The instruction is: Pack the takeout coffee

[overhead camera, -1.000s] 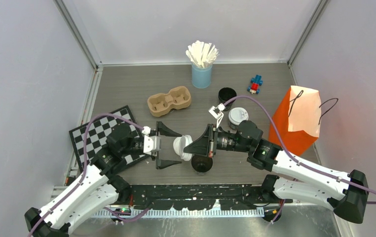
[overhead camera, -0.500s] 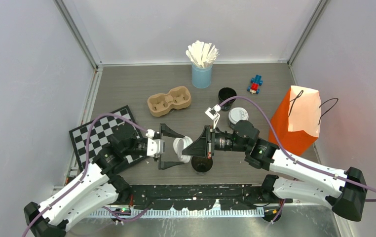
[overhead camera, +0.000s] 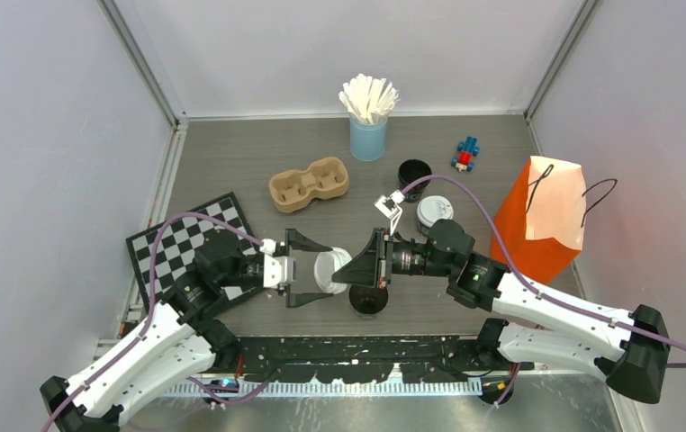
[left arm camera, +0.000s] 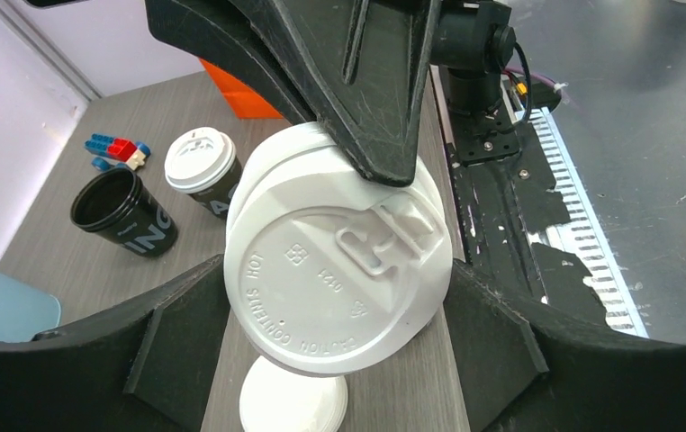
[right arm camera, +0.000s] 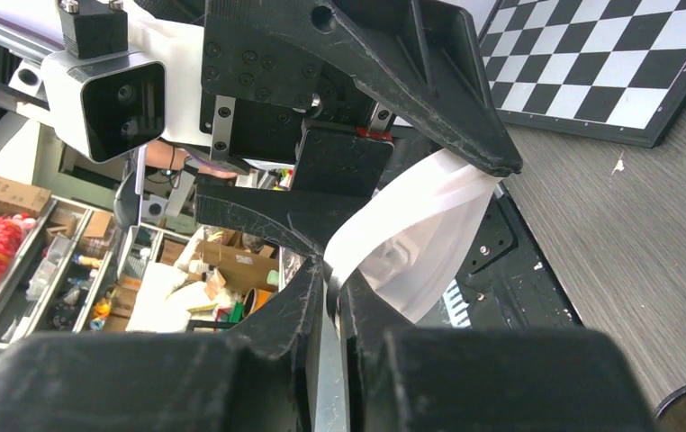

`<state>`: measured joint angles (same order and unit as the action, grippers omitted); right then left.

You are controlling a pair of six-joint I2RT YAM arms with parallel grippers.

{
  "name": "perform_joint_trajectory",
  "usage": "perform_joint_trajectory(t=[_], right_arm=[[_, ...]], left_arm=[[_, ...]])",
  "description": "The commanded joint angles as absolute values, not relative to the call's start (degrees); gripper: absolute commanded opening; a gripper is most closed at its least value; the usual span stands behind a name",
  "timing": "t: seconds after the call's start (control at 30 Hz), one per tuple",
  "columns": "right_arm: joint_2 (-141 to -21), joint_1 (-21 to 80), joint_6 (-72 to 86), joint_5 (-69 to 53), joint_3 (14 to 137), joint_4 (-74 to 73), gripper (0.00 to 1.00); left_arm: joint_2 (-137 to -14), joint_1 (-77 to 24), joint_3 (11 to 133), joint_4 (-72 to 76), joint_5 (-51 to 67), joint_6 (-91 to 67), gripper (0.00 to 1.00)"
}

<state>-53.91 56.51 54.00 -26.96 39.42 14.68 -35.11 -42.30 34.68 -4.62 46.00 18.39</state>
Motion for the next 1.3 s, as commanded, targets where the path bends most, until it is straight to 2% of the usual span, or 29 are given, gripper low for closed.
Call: perform_joint_trajectory(t=[0.0,0.1,0.23,0.47,0.7,0.87,1.1,1.27], right_arm=[[-51.52,56.40,52.76,-23.13,39.46,13.28,0.21],[-49.54,56.40,51.72,-20.17,39.84,9.01,0.31],[-44.25,56.38,49.37,-12.34,39.59,0.82,0.49],[-31.99,56.35,43.76,5.33,39.73,-16.01,0.69],[-23.52,56.36,39.31,19.10,43.01,-30.08,0.70],[-21.50,56.38,37.15,20.47,46.55,-34.70,0.70],[-20.73,56.38,35.19,18.75,50.86,-36.27,0.70],[-19.69,56.40,34.33,18.96,53.77,-37.42,0.70]], left_arm=[[-34.51,-42.54,35.96,-4.58,46.13,17.75,0.83],[-35.24,-42.55,36.65,-6.78,44.95,16.32,0.83],[-36.45,-42.54,38.07,-10.38,43.14,14.84,0.83],[-42.53,-42.96,42.09,-15.72,40.30,10.50,0.82],[-50.22,-52.44,46.02,-19.73,26.83,9.63,0.82],[-58.17,-59.62,52.03,-25.28,16.28,8.41,0.79],[-66.29,-65.90,58.72,-29.58,8.68,6.44,0.80],[-70.51,-67.29,60.99,-30.40,7.60,5.66,0.81]])
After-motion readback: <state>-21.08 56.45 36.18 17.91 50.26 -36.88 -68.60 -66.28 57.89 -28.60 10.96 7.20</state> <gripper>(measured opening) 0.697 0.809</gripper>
